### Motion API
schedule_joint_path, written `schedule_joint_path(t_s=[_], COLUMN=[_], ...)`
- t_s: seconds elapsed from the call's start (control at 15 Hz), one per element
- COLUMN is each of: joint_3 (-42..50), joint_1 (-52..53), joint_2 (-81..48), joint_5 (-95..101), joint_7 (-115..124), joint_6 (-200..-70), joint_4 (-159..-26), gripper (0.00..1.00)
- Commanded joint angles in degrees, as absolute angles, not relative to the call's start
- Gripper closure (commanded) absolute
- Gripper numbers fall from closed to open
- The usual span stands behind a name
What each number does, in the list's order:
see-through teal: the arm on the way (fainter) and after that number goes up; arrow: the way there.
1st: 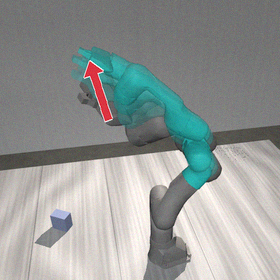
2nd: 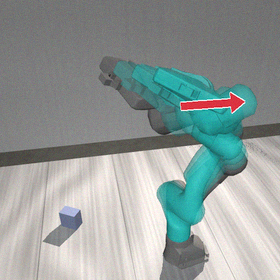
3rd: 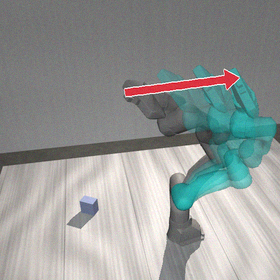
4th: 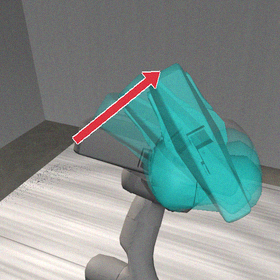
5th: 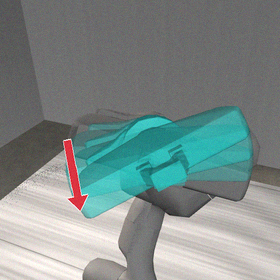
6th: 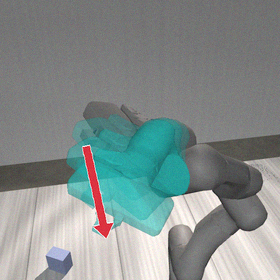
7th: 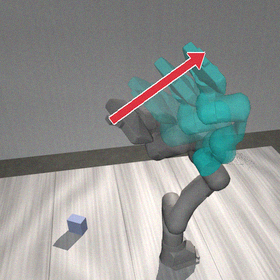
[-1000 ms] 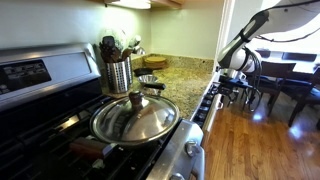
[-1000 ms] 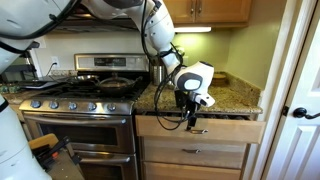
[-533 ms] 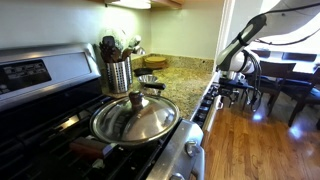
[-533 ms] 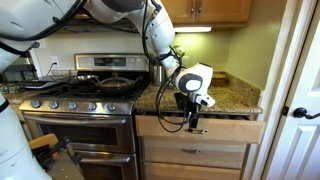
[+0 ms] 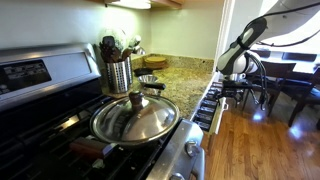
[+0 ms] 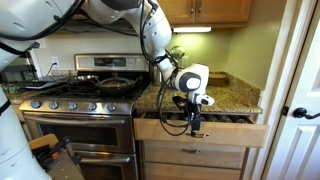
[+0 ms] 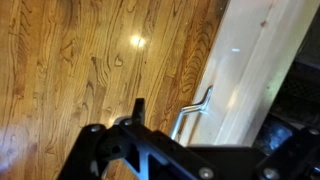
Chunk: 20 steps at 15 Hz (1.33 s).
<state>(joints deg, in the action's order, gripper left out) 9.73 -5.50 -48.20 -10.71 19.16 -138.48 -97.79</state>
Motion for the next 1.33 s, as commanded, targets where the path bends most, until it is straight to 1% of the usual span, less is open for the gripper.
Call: schedule_joint_path(t_s=[0.0,0.33,0.53,0.67,0.93,1.27], joint_3=[12.9,15.4,13.3,11.8,9.9,8.8], joint_1=[-3.0,-1.1,-4.1,-6.1,-7.6,-8.1], joint_2=[-45.0,-44.0,-42.5,-41.7,-43.8,-51.8], joint_5=[-5.6,-0.2,-3.9,-6.9,-10.1,-11.7], joint_7=[19.7,20.1,19.6,18.9,20.0,24.7], joint_6=[-138.8,-139.0,-139.5,-136.4,-127.6,-115.5], joint_4=[-104.3,-106.7,-106.1,-103.4,-90.9,-73.6], gripper=[0.0,0.0,0.0,0.0,0.0,0.0])
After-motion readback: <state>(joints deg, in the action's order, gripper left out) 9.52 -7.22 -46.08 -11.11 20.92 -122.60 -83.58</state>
